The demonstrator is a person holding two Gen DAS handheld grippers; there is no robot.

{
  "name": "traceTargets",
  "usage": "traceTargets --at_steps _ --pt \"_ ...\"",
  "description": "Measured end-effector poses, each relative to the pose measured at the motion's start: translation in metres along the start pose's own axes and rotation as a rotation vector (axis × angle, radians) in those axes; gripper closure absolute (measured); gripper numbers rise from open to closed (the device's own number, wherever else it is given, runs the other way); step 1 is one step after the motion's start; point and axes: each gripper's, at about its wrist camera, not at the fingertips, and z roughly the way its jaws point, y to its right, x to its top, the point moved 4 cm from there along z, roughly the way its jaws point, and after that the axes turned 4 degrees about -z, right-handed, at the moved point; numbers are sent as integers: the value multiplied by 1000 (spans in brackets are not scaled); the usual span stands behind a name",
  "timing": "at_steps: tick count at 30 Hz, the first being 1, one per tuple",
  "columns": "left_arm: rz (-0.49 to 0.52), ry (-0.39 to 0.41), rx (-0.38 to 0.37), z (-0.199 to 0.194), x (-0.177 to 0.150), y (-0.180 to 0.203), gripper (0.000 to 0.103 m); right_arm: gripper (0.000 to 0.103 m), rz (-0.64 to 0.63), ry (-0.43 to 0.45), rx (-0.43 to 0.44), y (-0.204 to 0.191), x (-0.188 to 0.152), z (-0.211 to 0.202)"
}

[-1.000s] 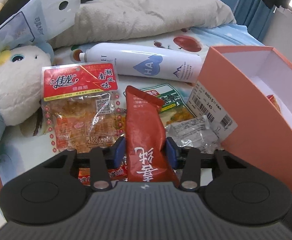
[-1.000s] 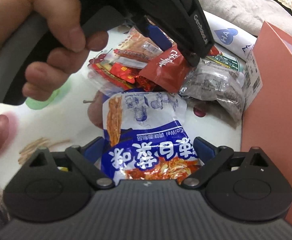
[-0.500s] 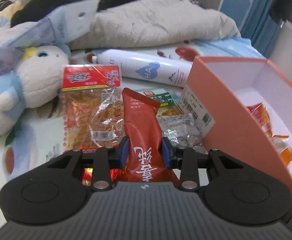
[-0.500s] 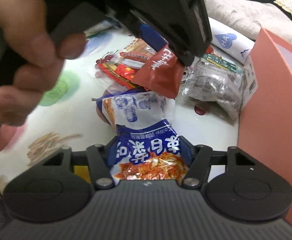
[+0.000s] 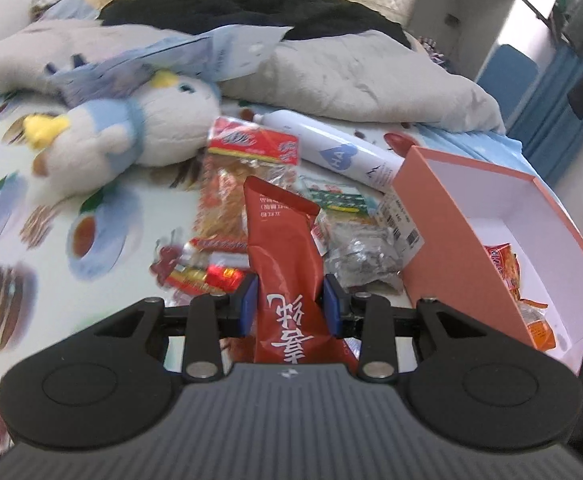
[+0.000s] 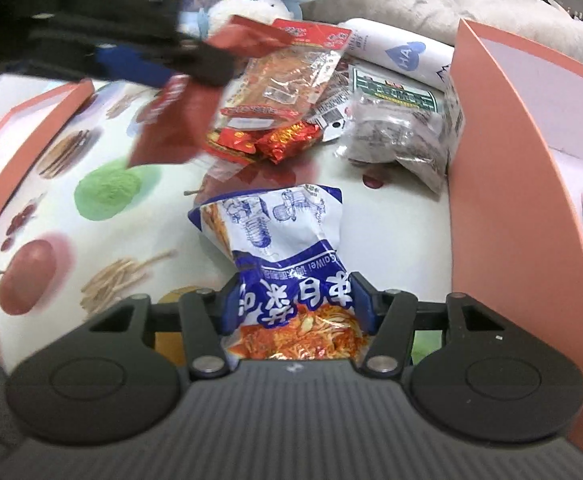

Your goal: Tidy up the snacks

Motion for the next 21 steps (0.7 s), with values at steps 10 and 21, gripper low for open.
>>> traceTargets --at_steps 10,21 --pt "-37 -11 42 -14 -20 -24 64 46 19 -21 20 0 1 8" --pt "-55 -44 36 -13 -31 -44 64 47 53 13 -8 2 6 -12"
